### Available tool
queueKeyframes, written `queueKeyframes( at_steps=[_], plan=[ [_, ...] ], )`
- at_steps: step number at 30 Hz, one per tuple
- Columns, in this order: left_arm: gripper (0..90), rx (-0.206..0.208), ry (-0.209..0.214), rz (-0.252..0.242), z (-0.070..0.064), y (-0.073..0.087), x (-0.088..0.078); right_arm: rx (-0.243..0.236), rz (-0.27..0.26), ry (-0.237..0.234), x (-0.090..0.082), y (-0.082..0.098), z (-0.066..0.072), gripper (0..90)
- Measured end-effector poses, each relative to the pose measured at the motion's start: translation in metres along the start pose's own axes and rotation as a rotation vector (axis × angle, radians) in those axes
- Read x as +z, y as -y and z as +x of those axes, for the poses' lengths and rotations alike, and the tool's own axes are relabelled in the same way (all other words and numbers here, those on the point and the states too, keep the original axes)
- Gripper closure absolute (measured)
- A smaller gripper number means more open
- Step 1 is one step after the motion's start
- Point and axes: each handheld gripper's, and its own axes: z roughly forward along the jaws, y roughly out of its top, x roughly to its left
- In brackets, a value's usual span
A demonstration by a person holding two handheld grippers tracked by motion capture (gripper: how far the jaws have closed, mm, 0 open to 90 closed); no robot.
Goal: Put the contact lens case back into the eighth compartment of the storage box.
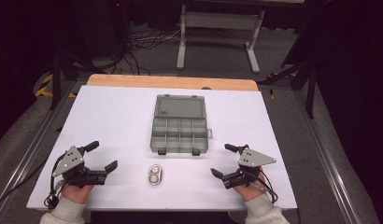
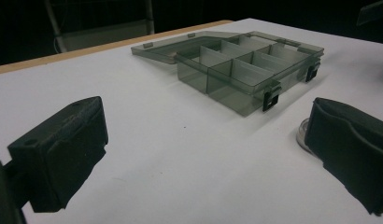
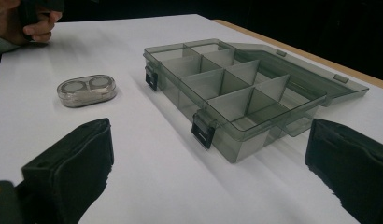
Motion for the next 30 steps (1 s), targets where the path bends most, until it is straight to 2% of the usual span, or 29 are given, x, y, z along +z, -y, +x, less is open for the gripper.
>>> queueKeyframes(
  at_steps=[5,18,30],
  plan=[
    [0.5,0.005,0.001,0.003,0.000,0.000,0.000,0.008,0.017,0.005,-0.004,-0.007,-0.001,2.0],
    [0.5,0.005,0.001,0.007,0.000,0.000,0.000,-0.005,-0.009,-0.021,-0.010,-0.026,-0.002,2.0],
    [0.5,0.007,0.000,0.007,0.000,0.000,0.000,-0.019,0.031,-0.052,-0.008,-0.037,-0.007,3.0]
  ],
)
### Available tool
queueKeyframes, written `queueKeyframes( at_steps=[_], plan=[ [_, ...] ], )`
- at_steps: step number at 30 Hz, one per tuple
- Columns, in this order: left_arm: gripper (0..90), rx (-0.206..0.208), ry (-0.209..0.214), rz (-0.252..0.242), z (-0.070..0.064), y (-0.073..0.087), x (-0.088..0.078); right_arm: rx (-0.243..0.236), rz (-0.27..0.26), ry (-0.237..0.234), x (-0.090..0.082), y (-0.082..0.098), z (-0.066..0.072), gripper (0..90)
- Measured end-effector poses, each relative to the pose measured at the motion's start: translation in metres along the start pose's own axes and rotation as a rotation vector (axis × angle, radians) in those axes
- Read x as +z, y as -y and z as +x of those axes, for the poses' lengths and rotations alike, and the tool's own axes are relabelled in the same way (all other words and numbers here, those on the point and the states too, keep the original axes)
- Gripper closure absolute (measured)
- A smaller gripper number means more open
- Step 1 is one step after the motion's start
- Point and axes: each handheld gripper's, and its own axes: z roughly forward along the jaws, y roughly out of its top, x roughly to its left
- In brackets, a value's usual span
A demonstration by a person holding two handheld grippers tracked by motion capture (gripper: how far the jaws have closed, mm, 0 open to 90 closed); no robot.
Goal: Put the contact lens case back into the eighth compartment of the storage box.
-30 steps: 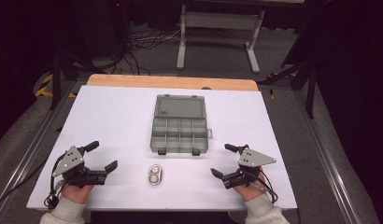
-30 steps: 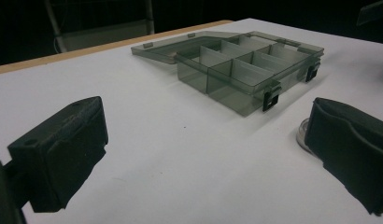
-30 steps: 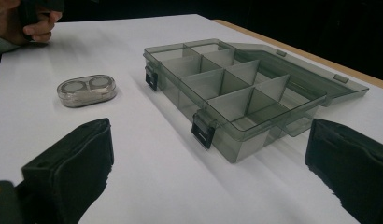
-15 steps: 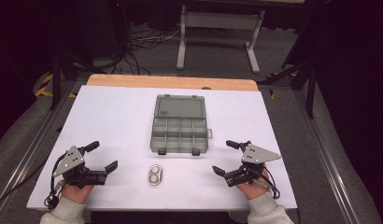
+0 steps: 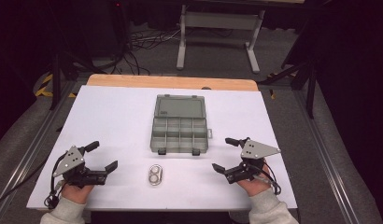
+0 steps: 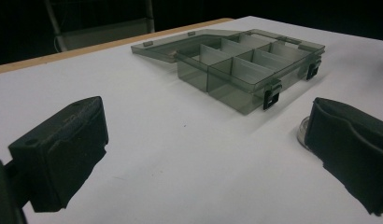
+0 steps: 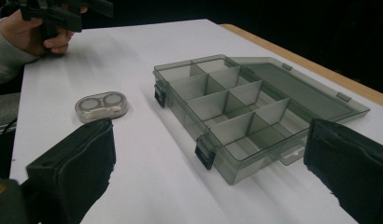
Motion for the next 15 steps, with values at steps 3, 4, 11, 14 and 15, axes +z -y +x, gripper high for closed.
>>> queueKeyframes(
  at_steps=[3,4,11,14,15],
  plan=[
    [0.5,0.000,0.000,0.000,0.000,0.000,0.000,-0.013,0.035,-0.022,0.004,-0.002,-0.001,3.4],
    [0.5,0.000,0.000,0.000,0.000,0.000,0.000,-0.021,0.048,-0.023,0.005,-0.004,-0.001,3.6],
    [0.5,0.000,-0.002,0.001,0.000,0.000,0.000,-0.048,0.089,-0.047,0.011,-0.013,-0.001,4.3],
    [0.5,0.000,-0.002,0.001,0.000,0.000,0.000,-0.057,0.104,-0.065,0.015,-0.016,0.000,4.6],
    [0.5,0.000,-0.001,0.001,0.000,0.000,0.000,-0.059,0.110,-0.072,0.017,-0.018,0.000,4.6]
  ],
)
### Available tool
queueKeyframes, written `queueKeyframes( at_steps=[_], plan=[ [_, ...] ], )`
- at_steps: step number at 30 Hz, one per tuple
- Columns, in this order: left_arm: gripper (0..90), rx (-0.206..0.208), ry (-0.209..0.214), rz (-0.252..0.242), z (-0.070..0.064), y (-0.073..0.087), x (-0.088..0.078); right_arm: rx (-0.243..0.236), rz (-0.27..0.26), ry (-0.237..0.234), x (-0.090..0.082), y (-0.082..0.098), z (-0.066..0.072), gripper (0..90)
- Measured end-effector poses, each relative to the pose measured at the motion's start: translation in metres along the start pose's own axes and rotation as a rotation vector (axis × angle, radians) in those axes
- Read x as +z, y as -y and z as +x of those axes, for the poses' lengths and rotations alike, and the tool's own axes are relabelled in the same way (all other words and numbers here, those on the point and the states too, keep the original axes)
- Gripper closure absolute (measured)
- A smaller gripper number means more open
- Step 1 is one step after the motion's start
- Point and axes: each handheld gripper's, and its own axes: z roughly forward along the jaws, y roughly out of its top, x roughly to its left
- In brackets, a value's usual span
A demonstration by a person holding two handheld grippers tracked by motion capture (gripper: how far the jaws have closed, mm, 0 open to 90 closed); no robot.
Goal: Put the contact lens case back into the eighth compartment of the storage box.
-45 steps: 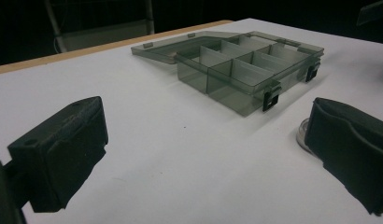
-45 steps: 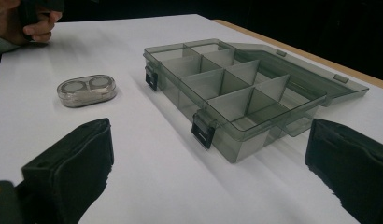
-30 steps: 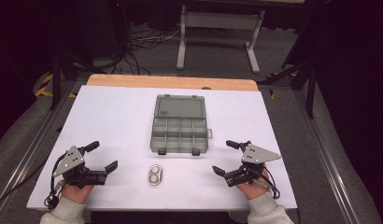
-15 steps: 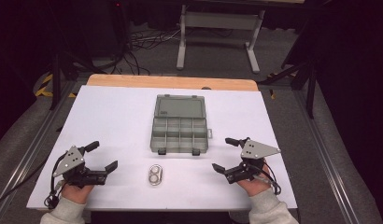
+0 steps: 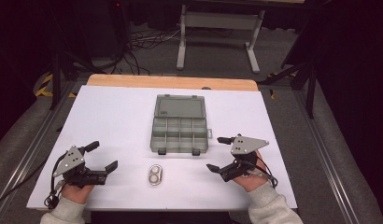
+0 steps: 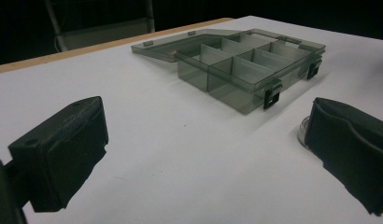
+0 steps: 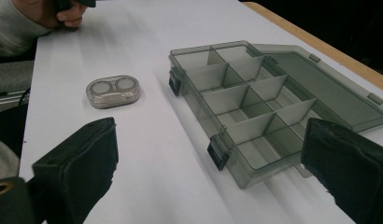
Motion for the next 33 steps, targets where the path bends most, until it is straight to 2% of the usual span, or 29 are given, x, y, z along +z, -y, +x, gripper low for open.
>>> queueKeyframes(
  at_steps=[19,33],
  plan=[
    [0.5,-0.004,0.000,0.001,-0.001,0.000,0.000,-0.049,0.013,-0.094,0.032,-0.028,0.008,4.6],
    [0.5,0.000,0.002,0.001,0.000,0.000,0.000,-0.102,0.020,-0.155,0.062,-0.051,0.017,4.6]
  ],
)
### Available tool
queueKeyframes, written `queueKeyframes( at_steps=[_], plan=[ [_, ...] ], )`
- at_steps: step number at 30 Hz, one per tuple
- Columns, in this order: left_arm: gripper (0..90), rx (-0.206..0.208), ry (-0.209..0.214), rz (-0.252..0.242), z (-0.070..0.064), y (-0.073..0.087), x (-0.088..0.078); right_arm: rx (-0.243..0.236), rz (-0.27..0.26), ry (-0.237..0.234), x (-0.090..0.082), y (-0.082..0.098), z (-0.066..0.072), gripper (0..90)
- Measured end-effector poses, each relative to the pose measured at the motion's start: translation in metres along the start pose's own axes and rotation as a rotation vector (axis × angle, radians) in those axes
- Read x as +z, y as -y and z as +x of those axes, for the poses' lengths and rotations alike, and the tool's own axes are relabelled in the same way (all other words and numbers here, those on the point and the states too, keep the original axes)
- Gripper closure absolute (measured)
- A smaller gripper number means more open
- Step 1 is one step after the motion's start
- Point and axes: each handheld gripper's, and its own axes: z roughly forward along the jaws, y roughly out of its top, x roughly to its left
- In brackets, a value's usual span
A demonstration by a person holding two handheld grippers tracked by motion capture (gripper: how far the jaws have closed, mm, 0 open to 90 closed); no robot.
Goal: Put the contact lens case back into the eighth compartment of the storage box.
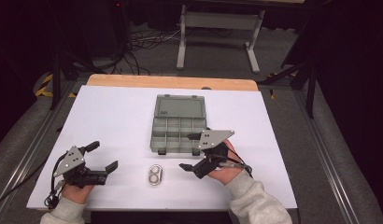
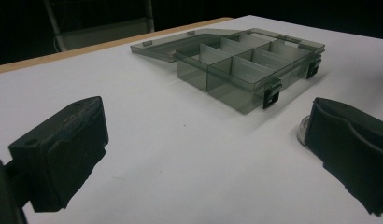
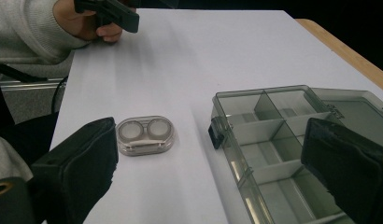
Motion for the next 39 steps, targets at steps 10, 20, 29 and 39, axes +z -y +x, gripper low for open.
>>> queueKeyframes(
  at_steps=[10,20,29,39],
  plan=[
    [0.5,0.001,0.002,-0.001,0.000,0.000,0.000,-0.013,0.004,-0.031,0.015,-0.008,0.000,4.6],
    [0.5,0.002,0.005,-0.004,0.000,0.000,0.000,-0.023,0.001,-0.060,0.027,-0.014,0.002,4.6],
    [0.5,0.003,0.005,-0.003,0.000,0.000,0.000,-0.033,0.007,-0.093,0.043,-0.020,0.004,4.6],
    [0.5,0.005,0.006,-0.002,0.000,0.000,0.000,-0.046,0.020,-0.120,0.058,-0.026,0.006,4.7]
  ],
)
